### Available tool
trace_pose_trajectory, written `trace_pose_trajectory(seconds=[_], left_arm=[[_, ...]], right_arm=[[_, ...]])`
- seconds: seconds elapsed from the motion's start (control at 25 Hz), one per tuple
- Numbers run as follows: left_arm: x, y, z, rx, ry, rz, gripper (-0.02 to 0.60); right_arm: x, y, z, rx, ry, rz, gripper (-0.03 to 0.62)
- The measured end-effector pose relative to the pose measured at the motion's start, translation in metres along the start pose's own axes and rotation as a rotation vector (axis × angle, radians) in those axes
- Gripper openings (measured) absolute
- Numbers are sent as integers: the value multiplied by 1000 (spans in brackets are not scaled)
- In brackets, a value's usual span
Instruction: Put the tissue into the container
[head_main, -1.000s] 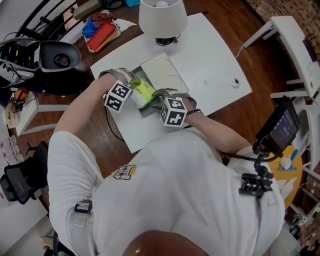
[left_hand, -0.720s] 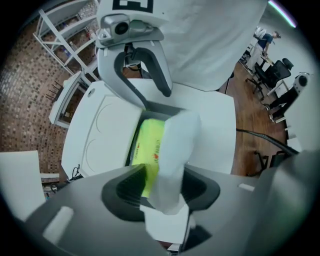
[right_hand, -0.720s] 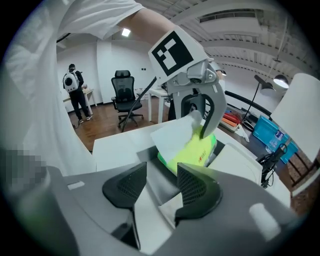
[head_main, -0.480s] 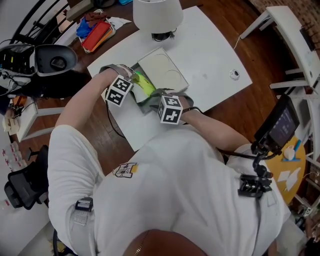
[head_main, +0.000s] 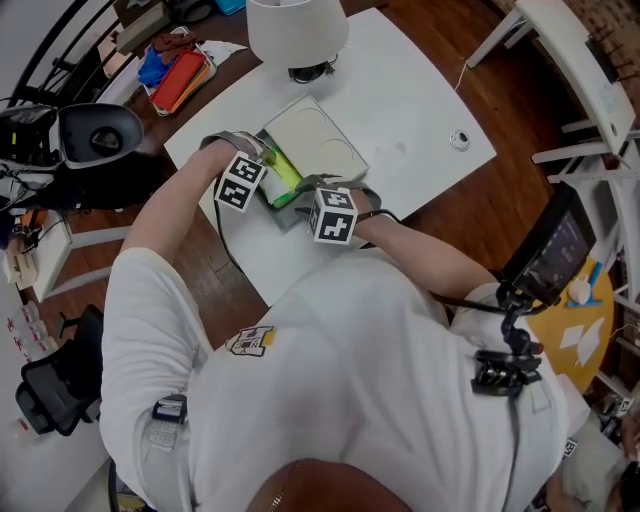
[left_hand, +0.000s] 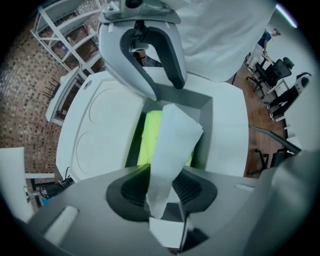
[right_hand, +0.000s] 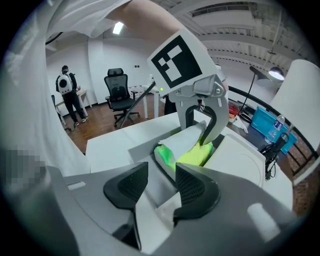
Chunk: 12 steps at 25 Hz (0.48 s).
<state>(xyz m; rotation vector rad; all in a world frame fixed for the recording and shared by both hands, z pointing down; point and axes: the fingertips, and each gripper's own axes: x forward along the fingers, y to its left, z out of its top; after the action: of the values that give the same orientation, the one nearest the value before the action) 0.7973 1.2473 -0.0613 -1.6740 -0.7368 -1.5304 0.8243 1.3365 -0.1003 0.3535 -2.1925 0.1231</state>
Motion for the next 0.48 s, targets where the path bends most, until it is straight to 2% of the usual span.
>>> trace_pose_trajectory(seconds=[0.24,0.28,0.32,0.36,0.4,0.44,0.48], left_arm=[[4,1,0,-72,-6,-15,137],[3,2,0,-91,-6,-14,156],[2,4,-2,-111,-2,-15,195],[1,4,-4,-127,7,-22,266],[0,3,-6,-134,17,-30,384],[-1,2,-8,-134,24,-33,419],[-2,1,-8,-135,25,-29,425]], right_arm=[[0,0,-2,0,4,2,161],[0,0,-3,-1,4,3,161],[0,0,-3,-2,4,5,163],[0,0,-3,-2,4,7,163],[-1,0,-3,-1,2,8,163],[-1,0,-2,1,-1,9,163],[-1,0,-2,3,-4,10,163]])
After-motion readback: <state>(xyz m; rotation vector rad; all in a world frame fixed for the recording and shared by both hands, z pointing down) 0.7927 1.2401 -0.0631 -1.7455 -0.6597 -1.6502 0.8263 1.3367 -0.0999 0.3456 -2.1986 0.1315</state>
